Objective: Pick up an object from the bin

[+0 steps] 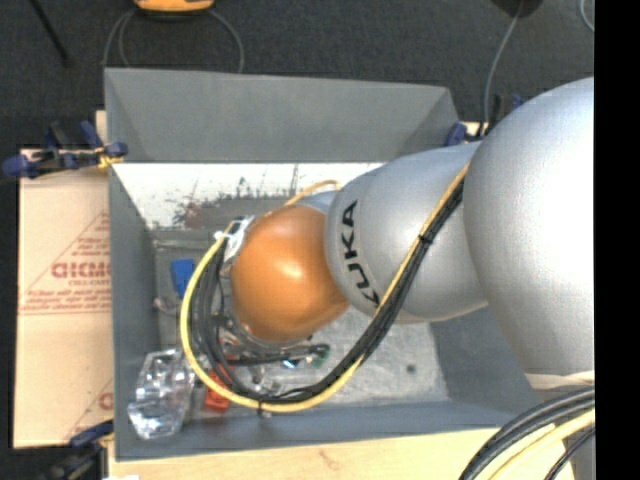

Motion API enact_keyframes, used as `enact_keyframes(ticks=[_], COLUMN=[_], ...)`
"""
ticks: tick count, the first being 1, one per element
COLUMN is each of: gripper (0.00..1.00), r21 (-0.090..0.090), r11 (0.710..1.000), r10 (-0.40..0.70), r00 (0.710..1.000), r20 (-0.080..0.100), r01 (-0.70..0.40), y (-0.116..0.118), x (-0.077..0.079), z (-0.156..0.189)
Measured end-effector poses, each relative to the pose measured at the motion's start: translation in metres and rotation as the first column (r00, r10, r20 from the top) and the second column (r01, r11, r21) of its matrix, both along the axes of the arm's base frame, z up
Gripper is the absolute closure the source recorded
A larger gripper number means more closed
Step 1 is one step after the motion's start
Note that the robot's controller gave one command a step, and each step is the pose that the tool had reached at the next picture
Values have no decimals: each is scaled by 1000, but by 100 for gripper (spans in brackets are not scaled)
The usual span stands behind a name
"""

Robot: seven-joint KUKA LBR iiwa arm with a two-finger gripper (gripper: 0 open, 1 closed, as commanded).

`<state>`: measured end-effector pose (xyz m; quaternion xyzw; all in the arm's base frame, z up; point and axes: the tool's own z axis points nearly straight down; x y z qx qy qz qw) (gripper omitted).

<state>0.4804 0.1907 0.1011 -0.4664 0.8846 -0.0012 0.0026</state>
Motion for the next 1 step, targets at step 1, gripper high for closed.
enact_keyframes(ticks=[1], gripper=[0], r21=[-10], r11=[932], r10=[361], r00=[932], r20=[-3], r01=[-361], y=[17], x=[21], z=[13])
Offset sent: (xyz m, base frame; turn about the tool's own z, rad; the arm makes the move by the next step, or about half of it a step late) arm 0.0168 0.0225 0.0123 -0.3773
